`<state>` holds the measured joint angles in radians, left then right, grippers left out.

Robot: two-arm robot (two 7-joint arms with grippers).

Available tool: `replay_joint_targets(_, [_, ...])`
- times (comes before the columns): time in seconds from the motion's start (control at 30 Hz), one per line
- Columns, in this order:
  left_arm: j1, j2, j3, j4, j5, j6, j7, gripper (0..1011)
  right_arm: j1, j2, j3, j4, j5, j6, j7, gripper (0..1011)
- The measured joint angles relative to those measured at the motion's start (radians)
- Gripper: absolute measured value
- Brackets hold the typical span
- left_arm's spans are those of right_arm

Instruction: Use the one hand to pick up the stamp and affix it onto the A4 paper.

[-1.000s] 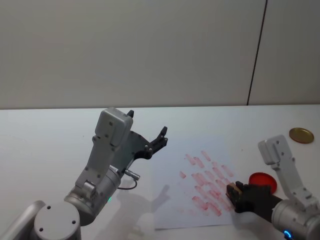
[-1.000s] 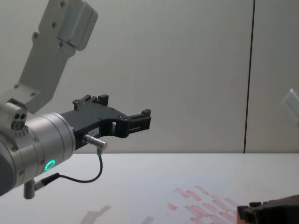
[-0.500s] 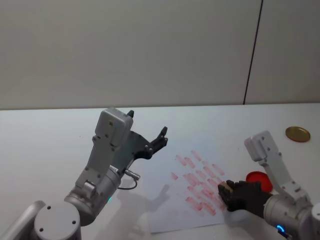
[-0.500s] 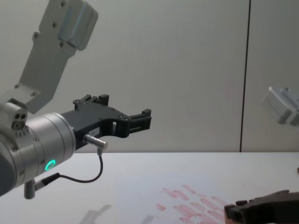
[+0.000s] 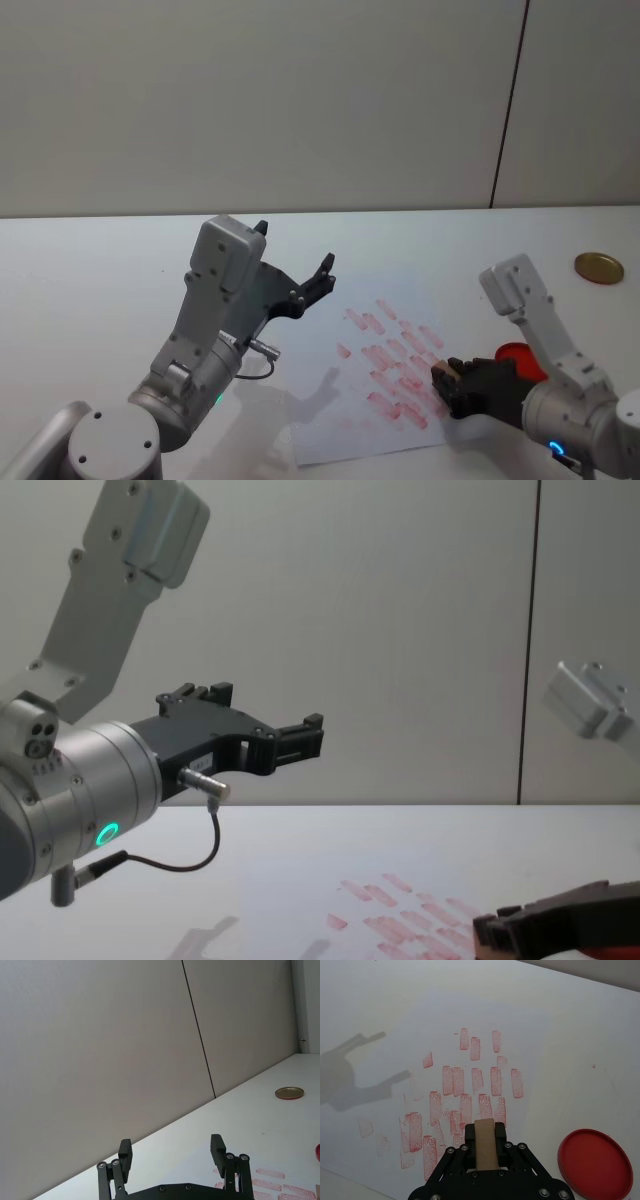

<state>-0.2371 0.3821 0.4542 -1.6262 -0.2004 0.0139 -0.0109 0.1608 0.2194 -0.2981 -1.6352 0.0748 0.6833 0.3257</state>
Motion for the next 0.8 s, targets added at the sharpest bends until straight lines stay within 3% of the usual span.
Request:
replay_joint_targets(0.3, [0.000,0.000,0.000,0.000,0.000,0.000,0.000,993,0.003,0.002,0.013,-0.011,0.018,0.012,-0.007,206])
replay_joint_targets(0.8, [0.000,0.000,0.000,0.000,0.000,0.000,0.000,993,-0.016,0.018,0.049,-0.086,0.072,-0.106,-0.068,206])
